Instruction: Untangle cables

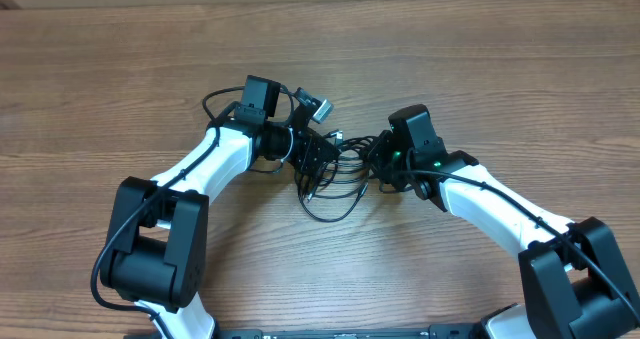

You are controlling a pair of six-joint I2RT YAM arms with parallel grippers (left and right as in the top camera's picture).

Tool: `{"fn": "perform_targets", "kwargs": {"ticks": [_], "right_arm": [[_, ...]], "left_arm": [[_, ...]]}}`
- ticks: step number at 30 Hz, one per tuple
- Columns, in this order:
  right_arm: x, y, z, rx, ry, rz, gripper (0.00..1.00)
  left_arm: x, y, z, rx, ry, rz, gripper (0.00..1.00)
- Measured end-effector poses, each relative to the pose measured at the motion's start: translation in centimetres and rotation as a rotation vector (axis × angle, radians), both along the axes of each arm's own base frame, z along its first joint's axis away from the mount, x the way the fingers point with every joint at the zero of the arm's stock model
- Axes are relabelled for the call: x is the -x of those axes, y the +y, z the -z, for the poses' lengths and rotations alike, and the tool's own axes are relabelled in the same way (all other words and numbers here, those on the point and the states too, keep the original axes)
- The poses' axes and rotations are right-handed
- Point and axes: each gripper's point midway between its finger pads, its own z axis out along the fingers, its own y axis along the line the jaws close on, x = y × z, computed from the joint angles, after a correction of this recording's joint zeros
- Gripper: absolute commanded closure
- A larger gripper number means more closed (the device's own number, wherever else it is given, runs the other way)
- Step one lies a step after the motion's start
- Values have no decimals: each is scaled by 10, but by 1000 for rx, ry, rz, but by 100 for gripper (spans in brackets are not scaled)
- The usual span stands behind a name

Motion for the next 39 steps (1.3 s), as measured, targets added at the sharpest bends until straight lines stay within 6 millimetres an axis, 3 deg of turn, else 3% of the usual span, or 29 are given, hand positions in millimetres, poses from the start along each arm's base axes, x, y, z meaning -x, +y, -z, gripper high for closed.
{"fn": "perform_targets", "kwargs": {"ticks": [11,25,27,34,39], "right_arm": [[9,-6,8,29,44,7,87],[-8,-6,17,22,20,69,87],[-9,-5,20,21,21,70,96],[-9,-6,22,23,24,62,96],[-4,-18,25,31,56,23,96]], "left_arm": [[0,0,0,0,0,0,96],[0,0,0,-3,-2,-2,96],[0,0,0,-3,-1,-2,96],[-1,1,1,-5,-2,-4,96],[-4,7,-3,24,6,-14,96]]}}
